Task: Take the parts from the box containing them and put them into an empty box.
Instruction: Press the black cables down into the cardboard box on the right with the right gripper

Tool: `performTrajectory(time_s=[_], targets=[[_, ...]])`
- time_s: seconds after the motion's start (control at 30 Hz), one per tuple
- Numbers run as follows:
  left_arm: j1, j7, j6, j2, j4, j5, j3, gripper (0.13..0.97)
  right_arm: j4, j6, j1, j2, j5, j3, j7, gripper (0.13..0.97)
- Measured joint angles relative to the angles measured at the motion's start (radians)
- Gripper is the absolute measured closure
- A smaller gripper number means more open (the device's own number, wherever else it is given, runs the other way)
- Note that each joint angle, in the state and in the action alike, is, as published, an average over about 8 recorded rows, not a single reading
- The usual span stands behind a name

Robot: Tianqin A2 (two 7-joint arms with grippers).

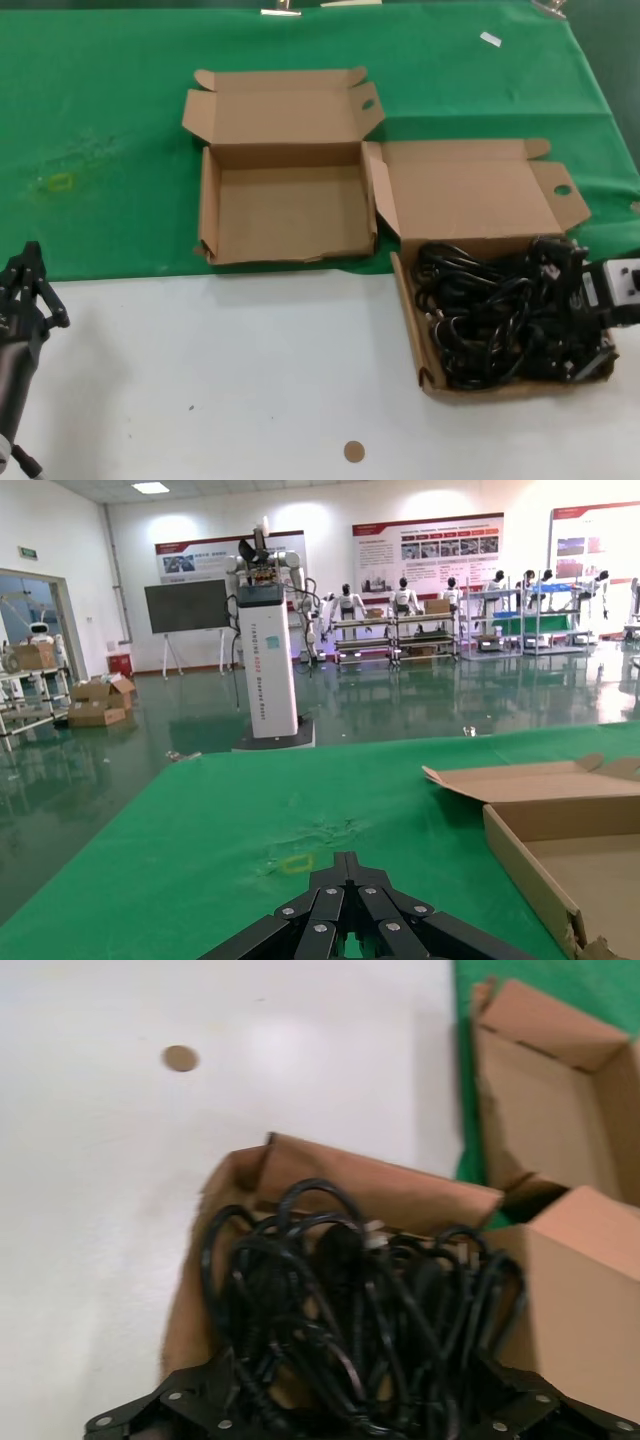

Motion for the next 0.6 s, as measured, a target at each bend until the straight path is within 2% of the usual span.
performTrajectory(time_s=[0.1,0.4,0.6], targets=[[0.0,0.0,0.0,0.0,0.0,0.0,0.0,0.953,-0.016,-0.037,0.021,-0.016,-0.022,-0.009,-0.004,0.218],[0.0,0.0,0.0,0.0,0.0,0.0,0.0,0.953,-0.055,-0.083,0.058,-0.046,-0.069,-0.01,-0.003,0.367],[0.0,0.0,0.0,0.0,0.0,0.0,0.0,0.953,-0.075,-0.084,0.067,-0.053,-0.091,-0.001,-0.014,0.53]])
